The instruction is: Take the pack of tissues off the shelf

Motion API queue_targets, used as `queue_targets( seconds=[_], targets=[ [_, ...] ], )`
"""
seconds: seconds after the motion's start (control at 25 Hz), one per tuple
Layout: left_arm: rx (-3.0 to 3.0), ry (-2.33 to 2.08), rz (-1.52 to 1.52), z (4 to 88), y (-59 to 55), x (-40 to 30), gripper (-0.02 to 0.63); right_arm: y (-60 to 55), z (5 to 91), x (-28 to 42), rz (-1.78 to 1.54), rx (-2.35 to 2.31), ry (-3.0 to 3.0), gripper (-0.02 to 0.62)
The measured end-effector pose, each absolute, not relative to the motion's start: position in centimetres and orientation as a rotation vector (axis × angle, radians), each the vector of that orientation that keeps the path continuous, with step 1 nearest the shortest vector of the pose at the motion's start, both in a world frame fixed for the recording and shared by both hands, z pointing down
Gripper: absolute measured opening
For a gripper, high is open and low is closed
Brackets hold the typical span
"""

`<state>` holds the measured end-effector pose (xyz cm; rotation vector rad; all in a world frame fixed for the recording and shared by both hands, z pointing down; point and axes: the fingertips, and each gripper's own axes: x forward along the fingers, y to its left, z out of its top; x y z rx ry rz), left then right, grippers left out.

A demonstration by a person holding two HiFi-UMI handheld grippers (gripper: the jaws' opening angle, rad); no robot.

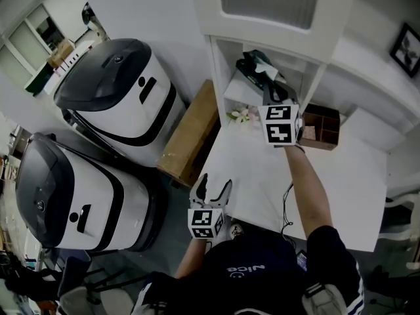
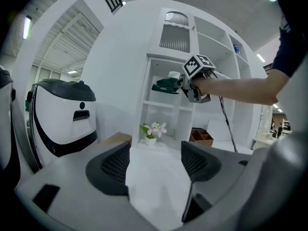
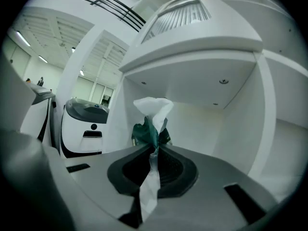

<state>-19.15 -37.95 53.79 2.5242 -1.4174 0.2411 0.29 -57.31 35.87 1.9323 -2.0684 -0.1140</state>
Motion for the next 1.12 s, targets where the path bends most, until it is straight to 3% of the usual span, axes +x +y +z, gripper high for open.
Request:
queue_targets(
  seconds=[0.56,1.12],
  targets=[
    [2.561,-1.385,0.200,53.3,-36.7,-17.2,0.331,-48.6,33.6,-1.2,-0.262,1.885,-2.168,0.021],
    [2.634,-1.330,0.178,52.6,-35.6,-13.9,0.332,-40.9,36.2,1.6,-0.250,1.986,-2.121,0.020]
  ],
)
